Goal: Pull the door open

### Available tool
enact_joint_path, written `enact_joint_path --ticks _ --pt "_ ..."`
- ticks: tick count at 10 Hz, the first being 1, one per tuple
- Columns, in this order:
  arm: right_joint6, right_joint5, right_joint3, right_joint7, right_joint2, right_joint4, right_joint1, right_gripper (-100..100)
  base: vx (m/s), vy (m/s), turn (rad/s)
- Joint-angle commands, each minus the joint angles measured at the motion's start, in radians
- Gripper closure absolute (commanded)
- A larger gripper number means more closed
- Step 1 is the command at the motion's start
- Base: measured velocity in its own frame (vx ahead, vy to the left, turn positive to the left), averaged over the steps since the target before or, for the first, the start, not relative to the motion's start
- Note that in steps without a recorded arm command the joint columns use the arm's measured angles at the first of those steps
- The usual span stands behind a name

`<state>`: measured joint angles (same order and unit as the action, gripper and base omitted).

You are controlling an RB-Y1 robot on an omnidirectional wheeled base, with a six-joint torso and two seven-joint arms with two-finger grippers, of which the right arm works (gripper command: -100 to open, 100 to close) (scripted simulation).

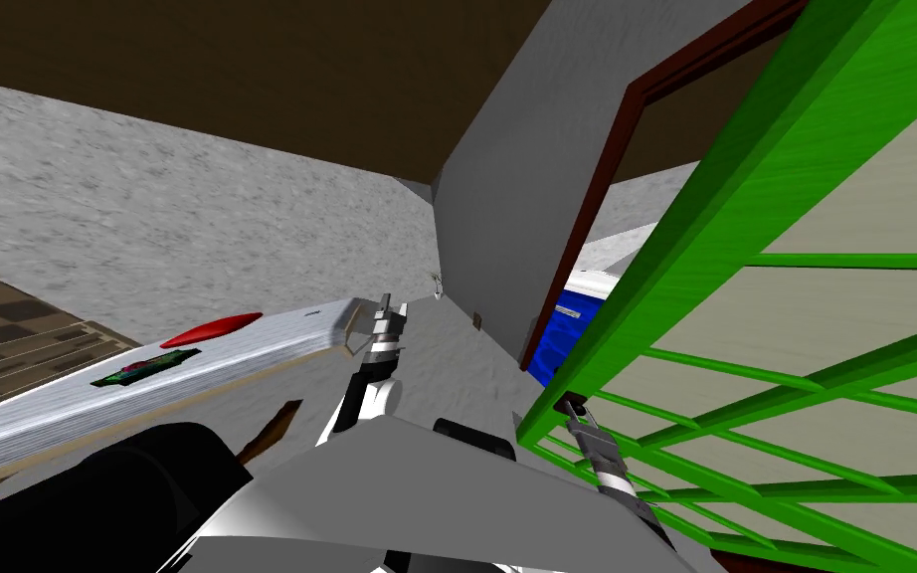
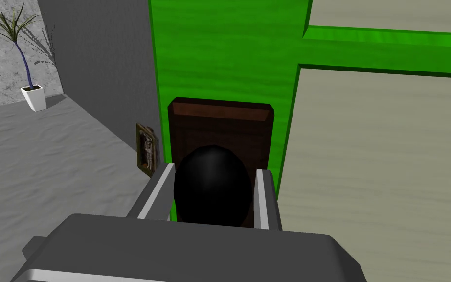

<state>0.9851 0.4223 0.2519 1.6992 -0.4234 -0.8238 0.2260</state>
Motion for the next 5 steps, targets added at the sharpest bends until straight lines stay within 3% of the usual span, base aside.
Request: enact_joint_path --ticks 1,2,5 --pt "0.022 -0.009 0.015 0.021 -0.014 0.005 0.007 100 -0.234 -0.012 0.058" --pt "0.009 -0.005 0.009 0.011 -0.009 -0.002 0.006 100 -0.101 -0.001 0.005" --pt "0.059 -0.020 0.036 0.045 -0.033 0.019 0.025 100 -0.213 -0.048 0.153"
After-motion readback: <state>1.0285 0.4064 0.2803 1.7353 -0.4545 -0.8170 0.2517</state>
